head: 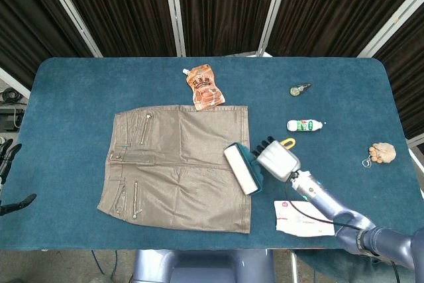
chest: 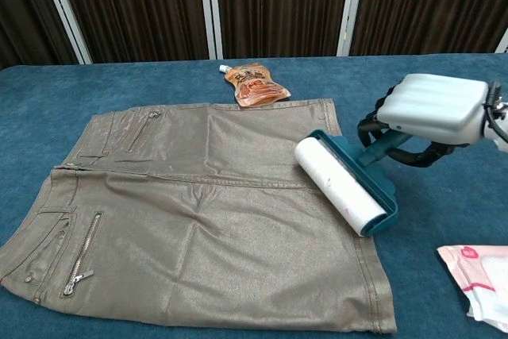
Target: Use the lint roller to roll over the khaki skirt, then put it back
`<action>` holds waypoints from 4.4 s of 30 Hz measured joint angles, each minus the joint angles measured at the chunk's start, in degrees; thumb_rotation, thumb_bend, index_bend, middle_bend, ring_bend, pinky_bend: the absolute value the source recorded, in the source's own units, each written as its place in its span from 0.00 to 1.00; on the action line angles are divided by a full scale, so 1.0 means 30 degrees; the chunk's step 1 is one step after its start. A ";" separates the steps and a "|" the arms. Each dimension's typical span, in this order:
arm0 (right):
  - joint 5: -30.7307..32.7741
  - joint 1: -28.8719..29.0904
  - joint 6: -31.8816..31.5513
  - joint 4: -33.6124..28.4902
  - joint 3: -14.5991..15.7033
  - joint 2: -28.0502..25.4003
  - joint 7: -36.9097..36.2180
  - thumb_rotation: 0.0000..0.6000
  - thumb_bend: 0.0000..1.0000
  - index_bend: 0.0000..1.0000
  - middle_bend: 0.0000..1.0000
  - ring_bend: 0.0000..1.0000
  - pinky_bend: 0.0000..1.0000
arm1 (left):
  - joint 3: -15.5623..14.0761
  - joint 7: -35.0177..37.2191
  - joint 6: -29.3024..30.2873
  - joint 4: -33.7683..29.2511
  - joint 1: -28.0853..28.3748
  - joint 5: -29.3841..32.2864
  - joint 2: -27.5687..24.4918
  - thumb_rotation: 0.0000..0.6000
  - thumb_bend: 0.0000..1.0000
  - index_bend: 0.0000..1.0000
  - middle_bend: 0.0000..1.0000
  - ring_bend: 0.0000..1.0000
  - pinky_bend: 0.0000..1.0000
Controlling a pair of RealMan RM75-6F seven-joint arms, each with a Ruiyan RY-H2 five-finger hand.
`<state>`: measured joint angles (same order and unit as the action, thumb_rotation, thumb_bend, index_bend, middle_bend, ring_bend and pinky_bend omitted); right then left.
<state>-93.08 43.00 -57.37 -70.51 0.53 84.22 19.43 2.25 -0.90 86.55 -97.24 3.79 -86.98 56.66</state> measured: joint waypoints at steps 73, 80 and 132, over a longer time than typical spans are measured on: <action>0.3486 0.1882 0.3295 -0.5982 -0.1491 0.2247 1.0155 1.00 0.73 0.42 0.52 0.39 0.40 | 0.0027 0.0961 0.0289 0.0382 -0.0124 0.0003 -0.0287 1.00 0.00 0.00 0.00 0.00 0.00; 0.4528 0.1427 0.3036 -0.5223 -0.1264 0.1290 1.0818 1.00 0.73 0.42 0.52 0.39 0.40 | 0.0005 0.0782 0.0249 0.0371 -0.0105 -0.0021 -0.0217 1.00 0.00 0.00 0.00 0.00 0.00; 0.2846 -0.7252 -0.7894 -0.8696 0.0000 -0.7852 -0.0856 1.00 0.00 0.00 0.00 0.00 0.00 | -0.0349 0.1929 0.1410 -0.0029 -0.0559 -0.1289 -0.0871 1.00 0.00 0.00 0.00 0.00 0.00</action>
